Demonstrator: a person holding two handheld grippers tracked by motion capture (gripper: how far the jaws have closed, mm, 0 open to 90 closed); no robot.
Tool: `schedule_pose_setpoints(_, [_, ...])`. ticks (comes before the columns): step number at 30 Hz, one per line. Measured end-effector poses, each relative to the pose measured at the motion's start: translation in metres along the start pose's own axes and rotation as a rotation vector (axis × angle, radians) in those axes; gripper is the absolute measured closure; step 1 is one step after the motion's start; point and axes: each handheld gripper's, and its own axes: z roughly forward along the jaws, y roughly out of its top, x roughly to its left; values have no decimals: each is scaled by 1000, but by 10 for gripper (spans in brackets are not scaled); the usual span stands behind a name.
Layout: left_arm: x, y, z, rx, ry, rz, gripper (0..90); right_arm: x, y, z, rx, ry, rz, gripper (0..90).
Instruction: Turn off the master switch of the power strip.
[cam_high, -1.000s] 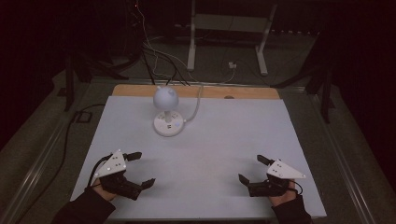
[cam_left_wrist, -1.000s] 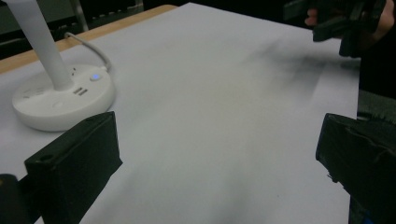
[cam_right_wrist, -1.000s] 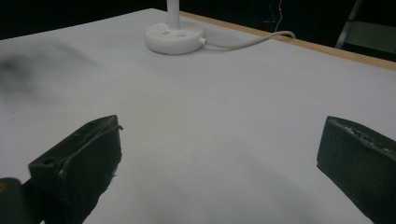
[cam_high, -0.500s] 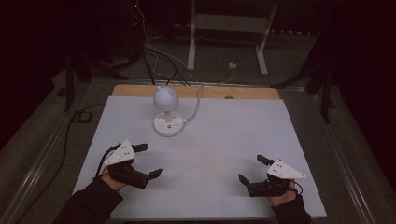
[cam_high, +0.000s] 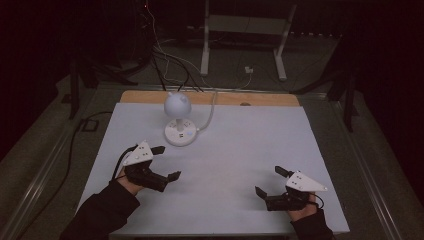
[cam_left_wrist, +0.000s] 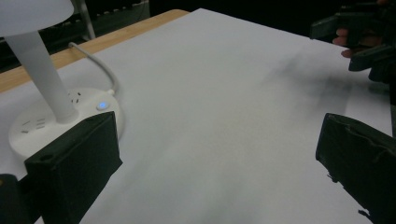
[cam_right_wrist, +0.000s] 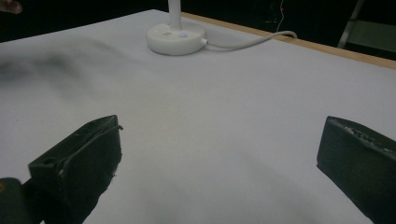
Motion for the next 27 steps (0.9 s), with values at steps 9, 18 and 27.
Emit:
schedule_pose_setpoints(9, [5,9,16,16,25,-3,4,-1,0,0,0,0,2,0])
schedule_pose_setpoints(18, [14,14,33,31,98,-25,3,-1,0,0,-1,4,4,0])
schedule_pose_setpoints(27, [20,23,56,-3,157,-58,4,-1,0,-1,-9,4,4,0])
